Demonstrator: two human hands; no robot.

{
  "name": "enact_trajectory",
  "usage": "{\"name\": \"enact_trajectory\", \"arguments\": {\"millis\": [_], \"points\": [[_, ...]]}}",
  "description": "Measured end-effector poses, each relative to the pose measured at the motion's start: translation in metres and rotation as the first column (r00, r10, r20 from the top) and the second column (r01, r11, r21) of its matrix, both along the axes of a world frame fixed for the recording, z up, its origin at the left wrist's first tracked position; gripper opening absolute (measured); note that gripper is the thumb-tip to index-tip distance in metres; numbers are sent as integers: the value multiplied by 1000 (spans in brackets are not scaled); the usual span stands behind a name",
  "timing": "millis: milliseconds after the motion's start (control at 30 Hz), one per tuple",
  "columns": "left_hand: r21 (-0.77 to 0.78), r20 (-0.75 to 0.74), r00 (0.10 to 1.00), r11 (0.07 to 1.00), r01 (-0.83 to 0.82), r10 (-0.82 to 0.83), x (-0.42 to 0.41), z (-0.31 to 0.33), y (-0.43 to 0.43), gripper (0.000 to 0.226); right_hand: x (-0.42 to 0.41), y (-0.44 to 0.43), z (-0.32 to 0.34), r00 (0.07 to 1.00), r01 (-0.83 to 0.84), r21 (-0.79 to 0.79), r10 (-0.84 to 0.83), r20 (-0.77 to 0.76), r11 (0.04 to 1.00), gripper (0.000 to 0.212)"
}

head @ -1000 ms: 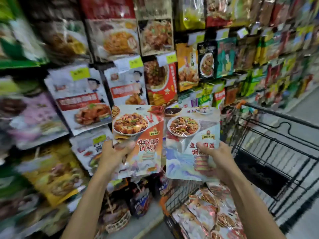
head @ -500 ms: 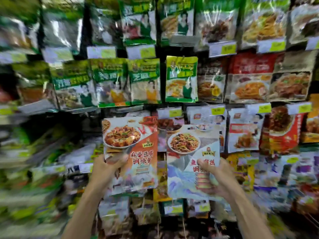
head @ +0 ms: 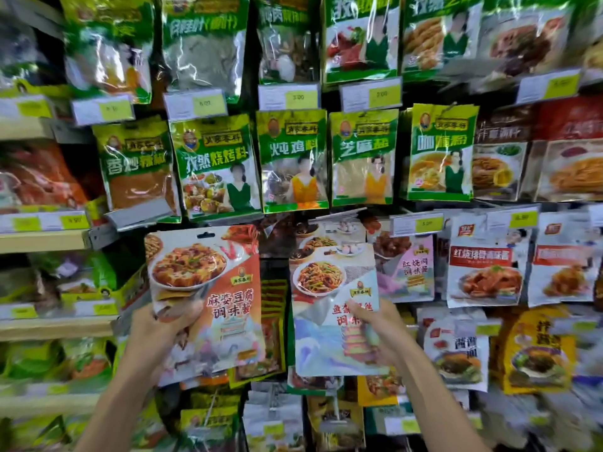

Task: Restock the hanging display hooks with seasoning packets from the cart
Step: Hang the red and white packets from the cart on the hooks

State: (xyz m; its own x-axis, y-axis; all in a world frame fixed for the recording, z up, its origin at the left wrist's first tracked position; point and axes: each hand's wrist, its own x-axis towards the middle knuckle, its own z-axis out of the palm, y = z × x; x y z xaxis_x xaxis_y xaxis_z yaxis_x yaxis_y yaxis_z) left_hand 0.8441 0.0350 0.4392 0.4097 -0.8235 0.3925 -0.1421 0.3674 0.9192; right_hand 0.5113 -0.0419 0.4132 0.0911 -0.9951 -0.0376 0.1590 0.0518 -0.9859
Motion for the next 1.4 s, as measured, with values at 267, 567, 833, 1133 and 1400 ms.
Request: {"name": "enact_trajectory", "arguments": {"millis": [267,567,833,1133,1400], "points": [[24,-41,999,1000,-5,6,14,-12,-20,17,11,-39,15,999,42,41,-42,-2,998,21],[111,-62,997,993,-46,53,16,-16,-31,4,16,-72,12,998,57,103,-56,-11,993,17],[125,-52,997,991,-56,63,10,-22,-31,11,10,-87,17,997,70,68,-71,7,995,20],[129,-65,994,988,-83,92,2,-29,-39,12,8,-91,16,996,88,117,-86,-25,989,29],[133,-43,996,989,-67,73,-5,-31,-42,13,19,-107,18,982,186,107,-182,-40,977,27]]}}
